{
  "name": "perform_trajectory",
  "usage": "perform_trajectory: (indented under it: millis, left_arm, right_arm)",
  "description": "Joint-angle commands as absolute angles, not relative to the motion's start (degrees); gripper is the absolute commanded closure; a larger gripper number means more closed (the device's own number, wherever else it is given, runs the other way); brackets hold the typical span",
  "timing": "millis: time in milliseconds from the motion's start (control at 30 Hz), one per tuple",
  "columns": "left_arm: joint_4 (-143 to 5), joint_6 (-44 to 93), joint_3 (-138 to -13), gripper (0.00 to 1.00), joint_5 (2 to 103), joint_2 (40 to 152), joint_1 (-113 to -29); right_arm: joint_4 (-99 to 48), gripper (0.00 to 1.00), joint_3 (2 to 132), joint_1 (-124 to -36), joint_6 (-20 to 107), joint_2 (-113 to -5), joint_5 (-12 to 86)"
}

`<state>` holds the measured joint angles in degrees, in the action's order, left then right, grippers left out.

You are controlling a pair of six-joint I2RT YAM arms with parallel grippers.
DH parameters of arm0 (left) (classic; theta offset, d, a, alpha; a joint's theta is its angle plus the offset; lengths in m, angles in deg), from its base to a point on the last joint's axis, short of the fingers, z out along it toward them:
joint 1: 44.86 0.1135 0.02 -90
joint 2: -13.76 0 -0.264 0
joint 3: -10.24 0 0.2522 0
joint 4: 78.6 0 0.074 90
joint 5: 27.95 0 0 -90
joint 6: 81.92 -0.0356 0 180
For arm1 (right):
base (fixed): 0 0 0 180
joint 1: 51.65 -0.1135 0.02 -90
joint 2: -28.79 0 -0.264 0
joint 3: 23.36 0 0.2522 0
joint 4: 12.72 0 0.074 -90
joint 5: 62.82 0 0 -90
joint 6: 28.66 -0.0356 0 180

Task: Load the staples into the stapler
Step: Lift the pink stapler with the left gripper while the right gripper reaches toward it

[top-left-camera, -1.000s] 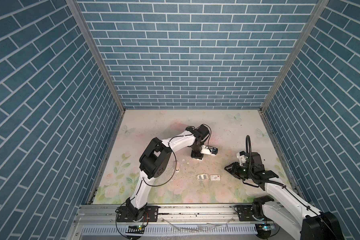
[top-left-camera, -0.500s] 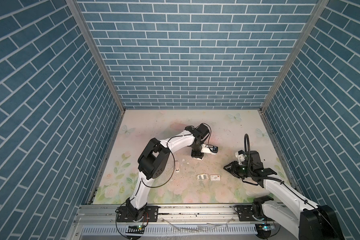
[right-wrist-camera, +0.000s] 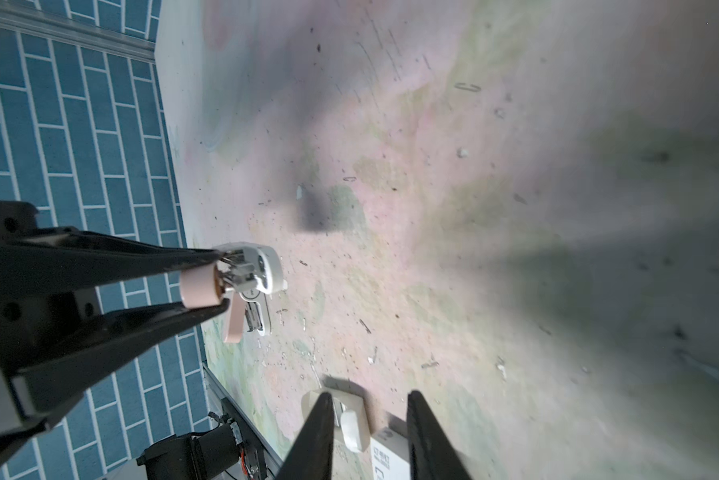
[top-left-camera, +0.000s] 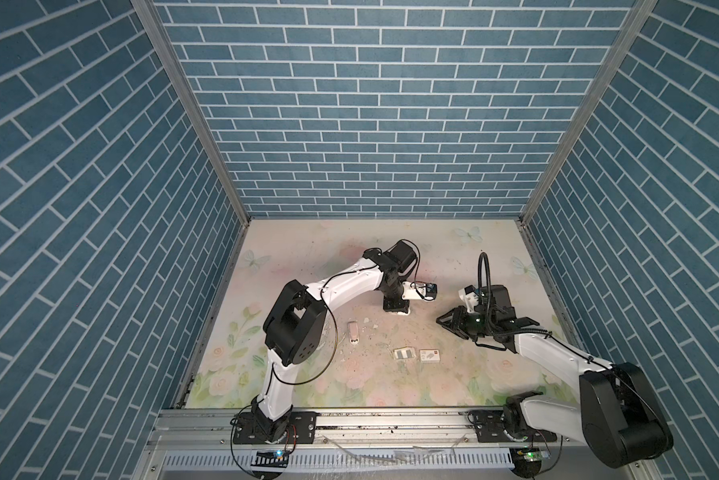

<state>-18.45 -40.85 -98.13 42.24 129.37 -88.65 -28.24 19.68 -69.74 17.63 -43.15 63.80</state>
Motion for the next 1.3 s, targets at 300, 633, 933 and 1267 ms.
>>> perform_trajectory:
  millis: [300, 633, 933, 1267]
  left_arm:
    - [-18.52, -38.29, -95.76, 0.87, 39.13, 125.43, -88.75]
    - [-19.12, -38.07, -96.07, 0.88, 38.76, 125.64, -89.15]
    - [-19.58, -37.12, -97.02, 0.89, 37.96, 125.46, -89.15]
    - [-21.10, -34.14, -98.14, 0.92, 36.29, 124.81, -89.16]
  right_arm:
    - [-15.53, 0.70, 26.76, -74.20, 13.79, -56.23, 69.92]
    - [-12.96, 0.71, 29.61, -76.65, 12.64, -61.36, 70.34]
    - [-13.02, 0.73, 28.91, -77.49, 12.64, -62.88, 69.43]
    - [-11.37, 0.74, 28.44, -77.74, 12.12, -64.38, 69.03]
